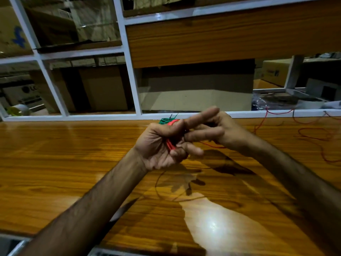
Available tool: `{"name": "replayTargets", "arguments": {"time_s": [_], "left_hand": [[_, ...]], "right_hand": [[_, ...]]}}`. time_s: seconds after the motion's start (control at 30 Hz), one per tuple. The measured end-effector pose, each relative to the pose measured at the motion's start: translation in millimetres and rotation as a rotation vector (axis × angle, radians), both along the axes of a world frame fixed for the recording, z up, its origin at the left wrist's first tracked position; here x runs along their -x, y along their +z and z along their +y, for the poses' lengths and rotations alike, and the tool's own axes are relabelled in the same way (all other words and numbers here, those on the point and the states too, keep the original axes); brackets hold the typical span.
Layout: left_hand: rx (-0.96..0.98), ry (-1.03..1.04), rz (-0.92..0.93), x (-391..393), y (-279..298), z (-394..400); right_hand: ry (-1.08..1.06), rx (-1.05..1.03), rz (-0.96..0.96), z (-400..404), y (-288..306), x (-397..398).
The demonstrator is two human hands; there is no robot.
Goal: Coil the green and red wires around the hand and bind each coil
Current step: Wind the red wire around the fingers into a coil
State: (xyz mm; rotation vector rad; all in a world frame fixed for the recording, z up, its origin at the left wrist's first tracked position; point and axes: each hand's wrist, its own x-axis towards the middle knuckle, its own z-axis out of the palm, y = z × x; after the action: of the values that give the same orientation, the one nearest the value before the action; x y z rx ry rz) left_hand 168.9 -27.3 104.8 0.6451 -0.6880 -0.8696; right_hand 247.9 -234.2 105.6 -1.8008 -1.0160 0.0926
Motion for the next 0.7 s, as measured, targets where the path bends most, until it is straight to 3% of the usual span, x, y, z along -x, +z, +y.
{"name": "replayTargets", "arguments": {"time_s": [0.17,0.37,0.5,0.7], "left_hand": [[0.12,0.327,-0.019,-1,10,-4],[0.186,0.815,0.124,-22,11,9],[-0.036,1.134,0.029,-37,1,18],[-0.595,1.073,-0.326,-37,-17,13]], "right_hand": [[-0.047,0.048,0.171,1,-5,-2],[-0.063,0.197,0.164,0,-9,2],[-0.052,0.324,0.058,-4,-6,9],[-0.057,0.261,-0.123,-10,5,6]]}}
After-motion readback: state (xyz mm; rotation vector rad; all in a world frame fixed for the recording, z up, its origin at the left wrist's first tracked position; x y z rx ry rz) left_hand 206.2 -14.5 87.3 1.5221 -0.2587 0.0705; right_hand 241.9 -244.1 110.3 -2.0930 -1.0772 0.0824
